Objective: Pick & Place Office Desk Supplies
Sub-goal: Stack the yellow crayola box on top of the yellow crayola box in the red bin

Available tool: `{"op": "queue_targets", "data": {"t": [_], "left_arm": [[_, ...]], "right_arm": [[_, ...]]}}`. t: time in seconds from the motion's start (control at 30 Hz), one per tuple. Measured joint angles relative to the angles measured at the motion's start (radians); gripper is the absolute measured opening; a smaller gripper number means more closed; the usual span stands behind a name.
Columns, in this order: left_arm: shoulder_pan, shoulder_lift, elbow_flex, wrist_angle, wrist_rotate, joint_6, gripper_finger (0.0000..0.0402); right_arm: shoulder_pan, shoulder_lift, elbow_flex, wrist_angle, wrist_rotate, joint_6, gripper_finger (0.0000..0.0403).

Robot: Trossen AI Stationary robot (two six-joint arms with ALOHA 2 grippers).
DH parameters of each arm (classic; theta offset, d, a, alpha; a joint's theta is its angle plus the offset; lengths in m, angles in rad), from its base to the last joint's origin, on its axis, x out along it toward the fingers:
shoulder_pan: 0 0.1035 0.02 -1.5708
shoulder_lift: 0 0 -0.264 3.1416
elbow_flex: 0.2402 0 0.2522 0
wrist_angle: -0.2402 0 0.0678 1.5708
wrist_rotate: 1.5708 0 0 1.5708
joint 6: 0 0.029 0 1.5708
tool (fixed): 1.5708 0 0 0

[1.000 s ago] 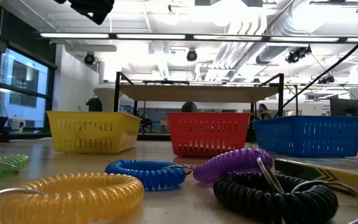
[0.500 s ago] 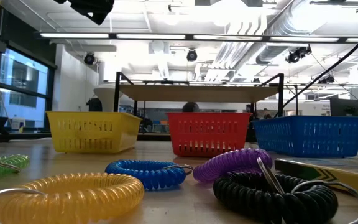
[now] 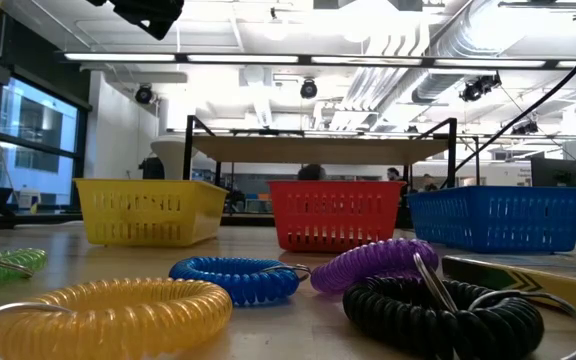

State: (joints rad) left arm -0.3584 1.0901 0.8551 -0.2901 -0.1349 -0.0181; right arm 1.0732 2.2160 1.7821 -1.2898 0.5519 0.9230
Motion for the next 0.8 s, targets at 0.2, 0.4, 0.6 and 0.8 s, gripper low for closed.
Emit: {"op": "queue_targets", "data": {"t": [0.2, 0.4, 0.6, 0.8], "left_arm": [[0.0, 0.0, 0.0, 0.0, 0.0, 0.0, 0.0054], [0.0, 0.0, 0.0, 0.0, 0.0, 0.0, 0.0054], [0.0, 0.0, 0.0, 0.0, 0.0, 0.0, 0.0054], [0.0, 0.0, 0.0, 0.0, 0.0, 0.0, 0.0054]], "right_arm": [[-0.002, -0.039, 0.0, -0.065, 0.022, 0.01, 0.0002], [-0.008, -0.071, 0.0, -0.169, 0.05, 0.078, 0.0002], [-0.027, -0.088, 0.0, -0.228, 0.072, 0.098, 0.0002], [-0.052, -0.104, 0.0, -0.264, 0.104, 0.105, 0.0002]]}}
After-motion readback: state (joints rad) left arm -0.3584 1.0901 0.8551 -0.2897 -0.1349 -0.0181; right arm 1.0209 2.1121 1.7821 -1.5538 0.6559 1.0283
